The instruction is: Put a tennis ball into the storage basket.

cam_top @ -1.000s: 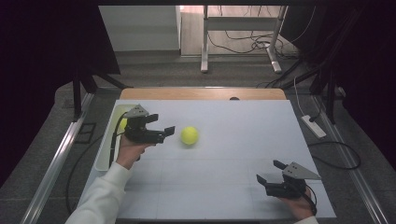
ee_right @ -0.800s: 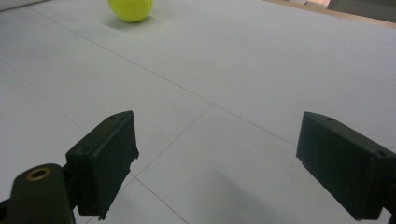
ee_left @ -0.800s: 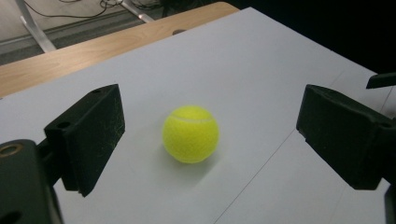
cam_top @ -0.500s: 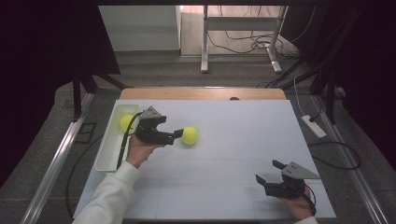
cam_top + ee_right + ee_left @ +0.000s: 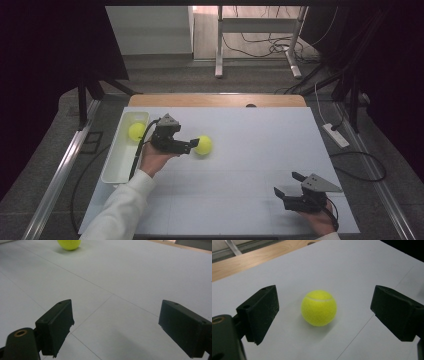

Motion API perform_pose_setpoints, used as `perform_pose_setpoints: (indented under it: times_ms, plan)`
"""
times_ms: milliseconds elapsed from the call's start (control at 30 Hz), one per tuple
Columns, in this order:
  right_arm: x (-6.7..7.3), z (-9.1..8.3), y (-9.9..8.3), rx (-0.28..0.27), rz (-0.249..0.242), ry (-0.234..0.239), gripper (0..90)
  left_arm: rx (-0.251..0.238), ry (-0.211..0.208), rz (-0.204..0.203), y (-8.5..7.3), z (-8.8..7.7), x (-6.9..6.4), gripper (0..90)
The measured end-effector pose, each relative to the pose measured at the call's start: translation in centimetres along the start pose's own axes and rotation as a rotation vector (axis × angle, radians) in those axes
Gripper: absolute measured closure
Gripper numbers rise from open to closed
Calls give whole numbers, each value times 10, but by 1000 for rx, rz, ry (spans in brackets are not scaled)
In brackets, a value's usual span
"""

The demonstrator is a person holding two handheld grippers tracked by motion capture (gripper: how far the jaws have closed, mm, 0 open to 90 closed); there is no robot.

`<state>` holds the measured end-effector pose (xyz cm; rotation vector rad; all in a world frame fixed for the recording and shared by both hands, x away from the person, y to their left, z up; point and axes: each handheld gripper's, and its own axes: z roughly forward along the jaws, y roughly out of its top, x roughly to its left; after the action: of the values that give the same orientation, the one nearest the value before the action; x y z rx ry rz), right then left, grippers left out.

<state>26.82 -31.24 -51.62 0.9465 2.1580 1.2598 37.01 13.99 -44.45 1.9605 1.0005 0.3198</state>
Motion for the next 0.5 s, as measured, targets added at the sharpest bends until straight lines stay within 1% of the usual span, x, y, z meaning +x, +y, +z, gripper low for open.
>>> perform_pose_setpoints:
  times_ms: [167,400,500]
  plan:
    - [-1,-1,0,-4,5,-1,122,27,14,-5,2,9,1,87]
    - [-1,0,-1,2,2,-2,122,41,7,-11,1,18,3,86]
    - [-1,0,-1,2,1,-3,123,45,-6,-22,1,22,4,86]
